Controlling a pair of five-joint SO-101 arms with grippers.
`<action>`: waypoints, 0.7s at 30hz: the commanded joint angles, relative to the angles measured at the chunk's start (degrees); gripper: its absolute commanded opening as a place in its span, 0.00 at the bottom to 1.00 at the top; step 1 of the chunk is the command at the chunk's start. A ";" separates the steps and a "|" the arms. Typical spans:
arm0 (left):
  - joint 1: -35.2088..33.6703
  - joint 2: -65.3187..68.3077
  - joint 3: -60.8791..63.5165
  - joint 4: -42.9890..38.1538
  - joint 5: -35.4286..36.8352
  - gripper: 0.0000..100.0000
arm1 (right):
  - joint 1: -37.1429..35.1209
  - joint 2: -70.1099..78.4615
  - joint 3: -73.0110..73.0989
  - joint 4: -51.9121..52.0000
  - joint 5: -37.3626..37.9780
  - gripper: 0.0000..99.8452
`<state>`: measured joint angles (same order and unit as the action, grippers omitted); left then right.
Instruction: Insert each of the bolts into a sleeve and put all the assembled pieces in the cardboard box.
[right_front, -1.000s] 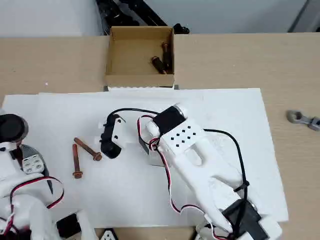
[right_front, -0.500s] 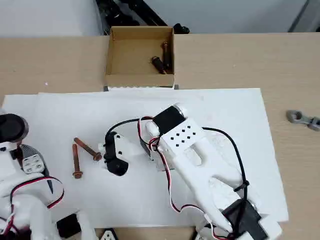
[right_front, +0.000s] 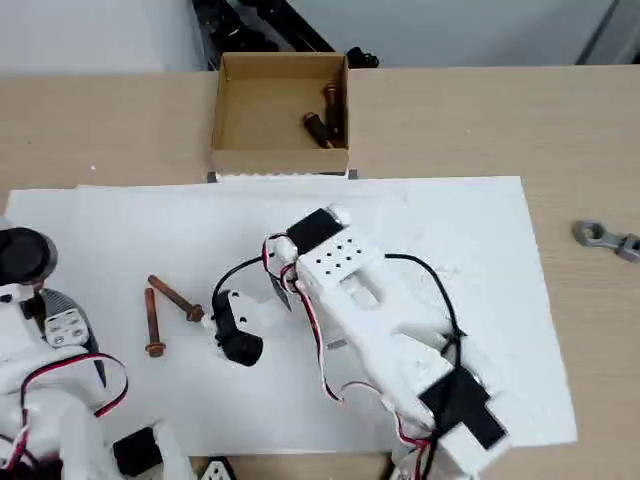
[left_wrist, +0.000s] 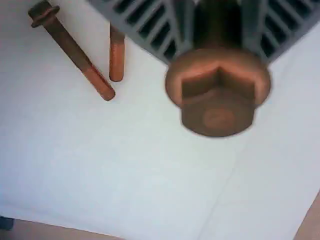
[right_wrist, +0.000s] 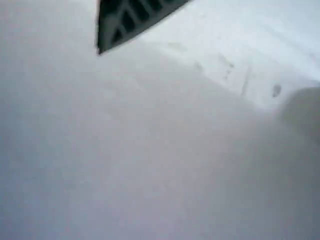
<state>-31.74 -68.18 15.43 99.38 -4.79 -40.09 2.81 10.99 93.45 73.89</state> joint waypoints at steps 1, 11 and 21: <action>-0.26 -0.18 0.04 0.97 -0.35 0.00 | 0.66 1.10 -4.66 -1.98 0.62 0.18; -0.26 0.09 0.04 0.97 -0.26 0.00 | 0.75 5.05 -4.84 -6.73 0.88 0.18; -0.26 0.09 0.04 0.97 -0.35 0.00 | 1.54 10.68 -4.84 -7.87 0.88 0.18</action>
<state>-31.74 -68.18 15.43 99.47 -4.79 -40.00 13.19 6.68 85.71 74.15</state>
